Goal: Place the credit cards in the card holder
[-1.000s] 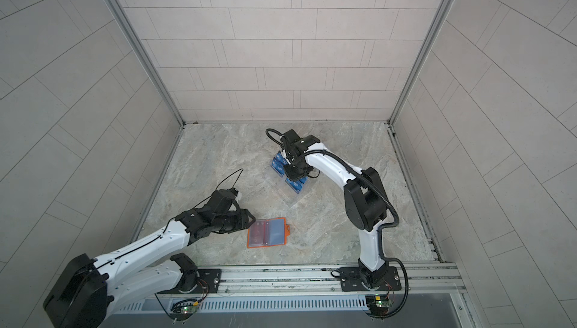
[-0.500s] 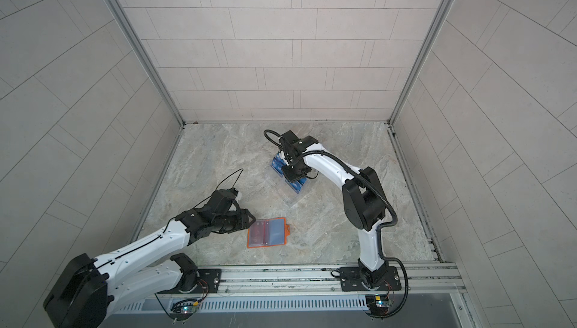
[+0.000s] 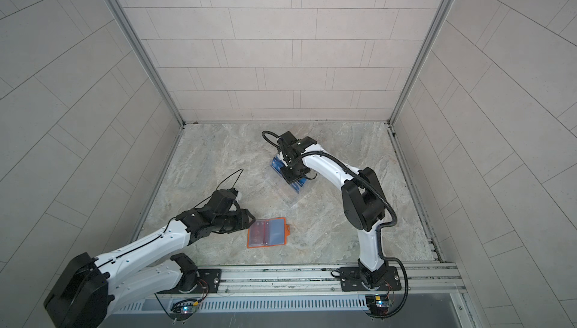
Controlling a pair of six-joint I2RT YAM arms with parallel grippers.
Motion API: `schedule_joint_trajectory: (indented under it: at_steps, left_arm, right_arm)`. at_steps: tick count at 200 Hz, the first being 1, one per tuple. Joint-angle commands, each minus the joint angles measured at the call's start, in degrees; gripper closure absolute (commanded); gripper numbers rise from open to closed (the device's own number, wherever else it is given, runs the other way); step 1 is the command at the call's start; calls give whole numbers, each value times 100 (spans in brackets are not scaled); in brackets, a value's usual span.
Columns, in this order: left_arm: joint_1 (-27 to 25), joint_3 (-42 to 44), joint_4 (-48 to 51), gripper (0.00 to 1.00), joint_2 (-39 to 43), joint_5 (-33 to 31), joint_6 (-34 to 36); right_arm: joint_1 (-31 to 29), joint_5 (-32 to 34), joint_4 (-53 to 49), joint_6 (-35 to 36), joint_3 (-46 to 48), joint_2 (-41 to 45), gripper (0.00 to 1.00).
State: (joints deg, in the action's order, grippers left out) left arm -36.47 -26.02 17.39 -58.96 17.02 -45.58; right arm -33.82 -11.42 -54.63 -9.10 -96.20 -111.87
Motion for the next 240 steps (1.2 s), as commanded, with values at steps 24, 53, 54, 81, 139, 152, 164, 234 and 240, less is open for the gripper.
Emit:
schedule_joint_trajectory:
  at_steps: [24, 53, 54, 81, 139, 152, 164, 234, 240]
  left_arm:
    - [-18, -93, 114, 46, -21, -112, 12]
    - [-18, -110, 154, 46, -10, -146, -3]
    - [-18, -116, 157, 46, -14, -146, -3]
    - [-18, -243, 247, 46, -89, -146, 58]
    - [-18, -226, 194, 46, 152, -83, 155]
    - [-18, -274, 146, 46, 206, 112, 266]
    - [-11, -377, 239, 47, 243, 131, 401]
    - [-35, -22, -1144, 55, -76, 847, -18]
    - [-36, 20, -1202, 55, -134, 847, -49]
  right_arm:
    - [-24, 56, -176, 229, -227, -69, 97]
    - [-26, 22, -236, 325, -320, -63, 100]
    - [-23, 15, -238, 328, -329, -63, 100]
    - [21, -233, -331, 357, -513, 46, 100]
    - [30, -855, -289, -35, -388, 757, 100]
    - [24, -1400, 180, -321, 106, 1062, 100]
    - [-12, -1781, 609, -699, 597, 1293, 100]
    - [-765, -3090, 3762, -3167, 3737, 2058, 100]
    - [-832, -3102, 3994, -3368, 3926, 2074, 100]
